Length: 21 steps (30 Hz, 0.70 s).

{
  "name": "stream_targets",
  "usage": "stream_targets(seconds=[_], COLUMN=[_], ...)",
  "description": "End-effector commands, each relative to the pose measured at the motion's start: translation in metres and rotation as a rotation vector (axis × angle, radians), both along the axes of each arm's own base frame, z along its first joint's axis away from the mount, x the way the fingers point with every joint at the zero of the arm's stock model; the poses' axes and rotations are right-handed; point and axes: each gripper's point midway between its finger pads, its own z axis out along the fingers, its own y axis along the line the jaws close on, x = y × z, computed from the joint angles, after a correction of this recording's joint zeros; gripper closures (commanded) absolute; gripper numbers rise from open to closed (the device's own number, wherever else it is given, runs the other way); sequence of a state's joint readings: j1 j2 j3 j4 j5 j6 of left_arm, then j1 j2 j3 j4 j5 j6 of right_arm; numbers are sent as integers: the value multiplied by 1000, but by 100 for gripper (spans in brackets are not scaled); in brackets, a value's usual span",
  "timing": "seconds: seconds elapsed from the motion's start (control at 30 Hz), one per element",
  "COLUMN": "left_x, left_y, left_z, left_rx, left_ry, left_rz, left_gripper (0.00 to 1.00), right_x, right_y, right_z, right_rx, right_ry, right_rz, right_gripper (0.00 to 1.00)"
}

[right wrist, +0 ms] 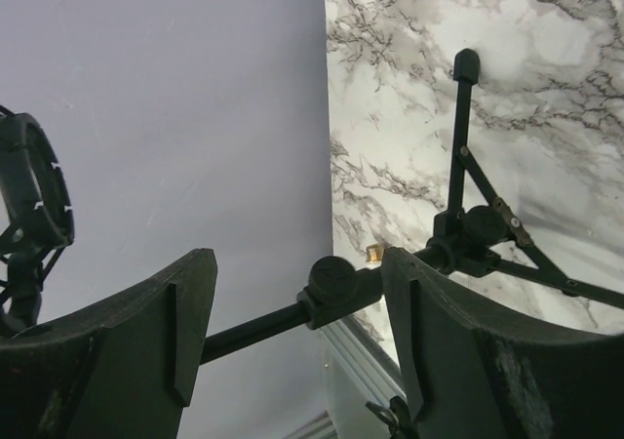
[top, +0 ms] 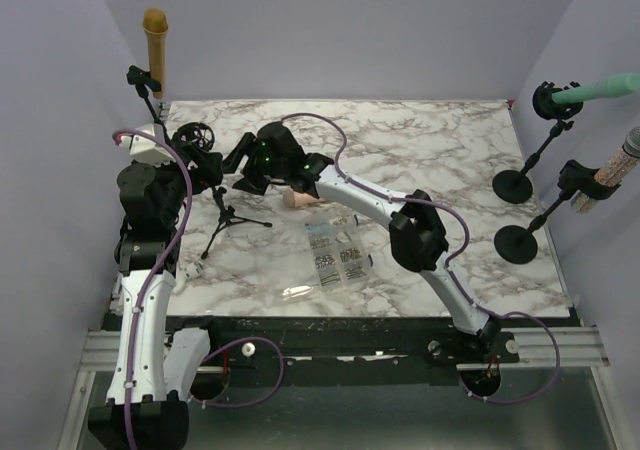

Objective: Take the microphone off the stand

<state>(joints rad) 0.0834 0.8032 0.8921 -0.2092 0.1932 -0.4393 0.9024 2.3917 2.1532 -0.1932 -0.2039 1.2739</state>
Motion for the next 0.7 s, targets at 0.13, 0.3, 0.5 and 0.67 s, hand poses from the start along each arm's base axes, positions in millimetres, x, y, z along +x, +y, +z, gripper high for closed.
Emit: stream_targets(seconds=[0.13,0.3,0.5,0.67], left_x=[-3,-4,-4,-5], left_y=[-2,-2,-2,-2], left_z=[7,7,8,8], left_rx=[-10,-10,-10,-11], left_ry=[-31,-33,-36,-38], left_rz=[-11,-9,-9,-7], left_gripper=[15,15,15,15], right_x=[-12,-16,-19,-23], right_y=[10,12,12,19], right_z=[-11,-20,-29,-29], right_rx=[-78,-93,-99,-78], right_ry=[46,65,79,93], right_rz=[-27,-36,-34,-23], right_gripper=[36,38,42,50])
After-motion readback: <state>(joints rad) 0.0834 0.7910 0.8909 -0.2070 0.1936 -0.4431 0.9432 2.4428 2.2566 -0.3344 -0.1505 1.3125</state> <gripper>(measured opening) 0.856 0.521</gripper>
